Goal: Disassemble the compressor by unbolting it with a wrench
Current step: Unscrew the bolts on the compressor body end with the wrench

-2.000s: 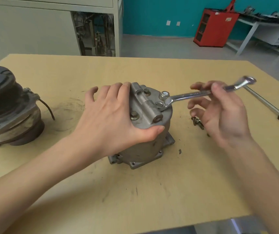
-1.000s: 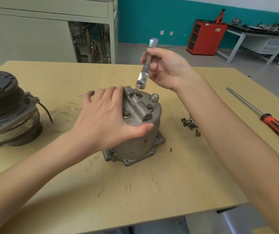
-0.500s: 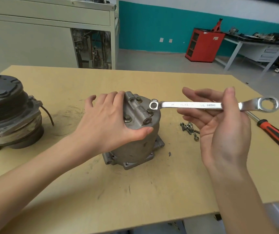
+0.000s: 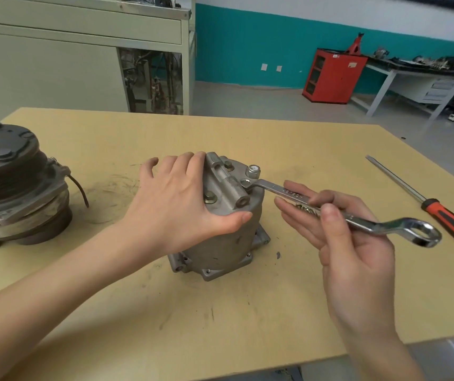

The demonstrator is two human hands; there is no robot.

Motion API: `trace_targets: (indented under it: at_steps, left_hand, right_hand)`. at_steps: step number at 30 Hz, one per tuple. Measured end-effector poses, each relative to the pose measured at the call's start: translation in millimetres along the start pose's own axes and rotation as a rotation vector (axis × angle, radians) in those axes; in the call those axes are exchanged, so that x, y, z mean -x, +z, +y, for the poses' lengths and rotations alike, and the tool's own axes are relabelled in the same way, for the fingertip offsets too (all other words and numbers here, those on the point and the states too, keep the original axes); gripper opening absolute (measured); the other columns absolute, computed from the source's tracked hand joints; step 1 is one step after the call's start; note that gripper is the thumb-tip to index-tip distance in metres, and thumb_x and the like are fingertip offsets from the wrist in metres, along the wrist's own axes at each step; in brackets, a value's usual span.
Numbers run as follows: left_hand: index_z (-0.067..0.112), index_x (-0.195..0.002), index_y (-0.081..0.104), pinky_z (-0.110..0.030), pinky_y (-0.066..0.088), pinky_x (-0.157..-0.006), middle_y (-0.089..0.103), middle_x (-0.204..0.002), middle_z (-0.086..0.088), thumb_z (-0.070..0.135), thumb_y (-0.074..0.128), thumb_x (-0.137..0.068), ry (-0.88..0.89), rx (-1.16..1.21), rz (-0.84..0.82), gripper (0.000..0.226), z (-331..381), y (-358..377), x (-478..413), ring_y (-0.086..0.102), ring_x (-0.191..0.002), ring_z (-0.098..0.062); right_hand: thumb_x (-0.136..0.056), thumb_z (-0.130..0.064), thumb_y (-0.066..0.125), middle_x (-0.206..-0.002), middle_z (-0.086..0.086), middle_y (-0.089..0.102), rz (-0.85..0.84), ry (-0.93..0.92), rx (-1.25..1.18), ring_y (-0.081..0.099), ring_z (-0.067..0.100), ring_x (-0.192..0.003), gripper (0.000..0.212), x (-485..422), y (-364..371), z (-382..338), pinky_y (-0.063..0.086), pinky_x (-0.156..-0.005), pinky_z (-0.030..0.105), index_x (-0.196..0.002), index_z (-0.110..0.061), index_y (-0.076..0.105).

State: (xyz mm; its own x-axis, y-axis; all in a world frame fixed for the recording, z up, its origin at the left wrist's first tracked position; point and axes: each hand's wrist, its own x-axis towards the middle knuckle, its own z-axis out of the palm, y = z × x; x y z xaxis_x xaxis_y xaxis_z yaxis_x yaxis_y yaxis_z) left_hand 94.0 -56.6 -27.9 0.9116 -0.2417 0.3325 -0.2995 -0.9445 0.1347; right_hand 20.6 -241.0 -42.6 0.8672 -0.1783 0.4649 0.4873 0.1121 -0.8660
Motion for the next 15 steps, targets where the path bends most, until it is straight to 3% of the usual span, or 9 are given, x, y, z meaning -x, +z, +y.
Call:
trace_targets:
  at_steps: [3, 7, 12, 15]
  left_hand:
    - [0.010, -0.138, 0.042, -0.046, 0.023, -0.110, 0.052, -0.135, -0.002, 0.092, 0.014, -0.055, 0.003, 0.001, 0.011, 0.120, -0.3, -0.1, -0.4, 0.045, -0.125, -0.024]
    - [0.009, -0.138, 0.043, -0.046, 0.024, -0.110, 0.053, -0.136, -0.003, 0.092, 0.015, -0.056, 0.006, 0.001, 0.015, 0.120, -0.4, 1.4, -0.7, 0.046, -0.125, -0.024]
    - [0.012, -0.137, 0.042, -0.045, 0.024, -0.109, 0.053, -0.134, 0.000, 0.093, 0.014, -0.056, 0.011, -0.008, 0.003, 0.118, -1.7, -0.3, -0.7, 0.046, -0.123, -0.021]
    - [0.016, -0.140, 0.037, -0.043, 0.021, -0.113, 0.048, -0.136, 0.006, 0.093, 0.011, -0.052, 0.001, -0.018, -0.014, 0.120, -0.9, -1.2, -0.8, 0.042, -0.126, -0.017]
  right_hand:
    - [-0.094, -0.009, 0.039, -0.104, 0.017, 0.071, 0.006, 0.167, -0.159, 0.070, 0.035, -0.088, 0.019, -26.3, -17.5, 6.0, 0.056, -0.071, 0.033, -0.086, -0.010, 0.056]
    - [-0.084, -0.014, 0.045, -0.090, 0.014, 0.072, -0.097, 0.430, -0.219, 0.060, 0.020, -0.063, 0.012, -86.0, -36.6, 22.1, 0.041, -0.057, 0.027, -0.083, -0.009, 0.056]
    - [-0.082, -0.010, 0.048, -0.077, 0.007, 0.068, -0.475, 0.705, -0.202, 0.049, 0.007, -0.044, 0.011, -168.1, -3.9, 44.5, 0.035, -0.035, 0.014, -0.090, -0.006, 0.054]
    - [-0.089, -0.009, 0.051, -0.076, 0.009, 0.070, -0.742, 0.694, 0.038, 0.052, 0.004, -0.040, 0.012, -201.8, 36.4, 43.8, 0.039, -0.035, 0.010, -0.098, -0.002, 0.056]
